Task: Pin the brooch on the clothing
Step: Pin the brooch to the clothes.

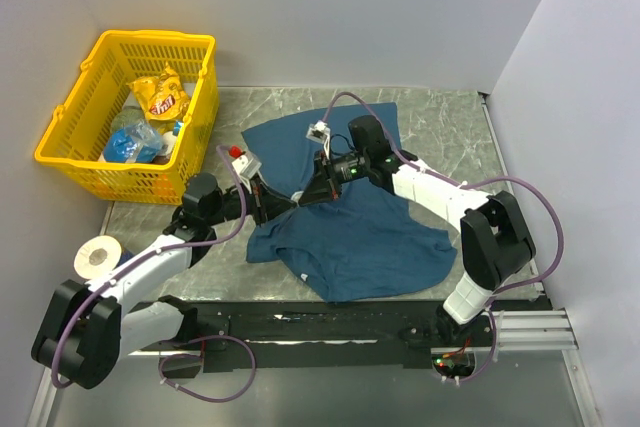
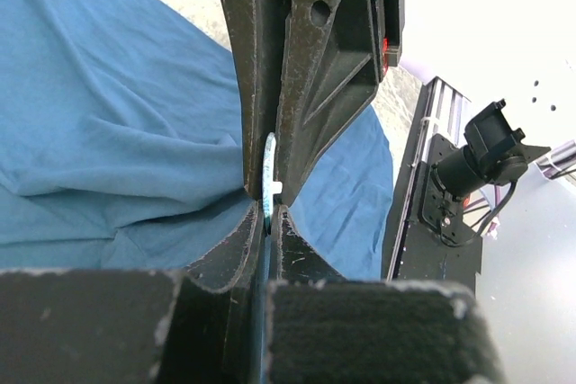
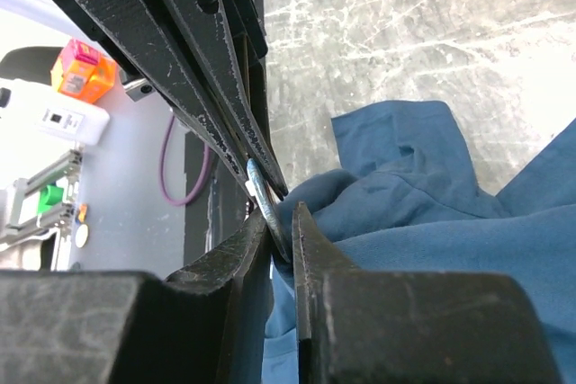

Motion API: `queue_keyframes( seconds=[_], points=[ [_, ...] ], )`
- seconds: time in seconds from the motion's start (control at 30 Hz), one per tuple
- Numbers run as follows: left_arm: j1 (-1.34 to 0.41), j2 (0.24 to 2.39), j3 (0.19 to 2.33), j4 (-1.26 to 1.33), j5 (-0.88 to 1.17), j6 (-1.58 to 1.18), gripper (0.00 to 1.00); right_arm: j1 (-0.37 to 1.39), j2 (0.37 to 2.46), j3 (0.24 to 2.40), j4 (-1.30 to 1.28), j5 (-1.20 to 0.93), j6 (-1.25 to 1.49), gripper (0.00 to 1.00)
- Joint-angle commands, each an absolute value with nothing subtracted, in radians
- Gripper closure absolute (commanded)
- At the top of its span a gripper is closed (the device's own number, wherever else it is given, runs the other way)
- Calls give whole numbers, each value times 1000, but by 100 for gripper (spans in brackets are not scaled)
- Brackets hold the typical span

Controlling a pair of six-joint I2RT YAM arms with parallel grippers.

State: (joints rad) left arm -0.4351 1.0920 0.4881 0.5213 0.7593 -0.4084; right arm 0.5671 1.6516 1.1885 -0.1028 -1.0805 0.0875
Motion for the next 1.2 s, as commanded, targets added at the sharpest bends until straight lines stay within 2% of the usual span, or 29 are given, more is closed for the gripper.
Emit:
queue_keyframes(
  seconds=[0.0,0.4,0.47,0.63,0.67,0.7,0.8,1.17],
  points=[
    [-482,1083,477,647,907,-451,99,569,1638,1186,158,-971,191,97],
    [-482,1071,475,581,858,-410,99,568,1615,1147,232,-977,245,98],
    [-480,1080,479,558,845,-405,96,566,1614,1146,235,-977,247,98],
    [-474,1097,472,564,830,-399,71,568,1605,1132,256,-983,261,99],
    [-471,1095,469,575,828,-402,64,566,1602,1131,262,-985,262,99],
    [-469,1092,466,577,827,-403,52,566,1601,1126,265,-985,267,99],
    [-462,1063,451,578,810,-394,43,568,1598,1118,278,-980,275,99],
    [-377,1011,393,624,747,-454,51,566,1583,1109,276,-957,270,100]
  ],
)
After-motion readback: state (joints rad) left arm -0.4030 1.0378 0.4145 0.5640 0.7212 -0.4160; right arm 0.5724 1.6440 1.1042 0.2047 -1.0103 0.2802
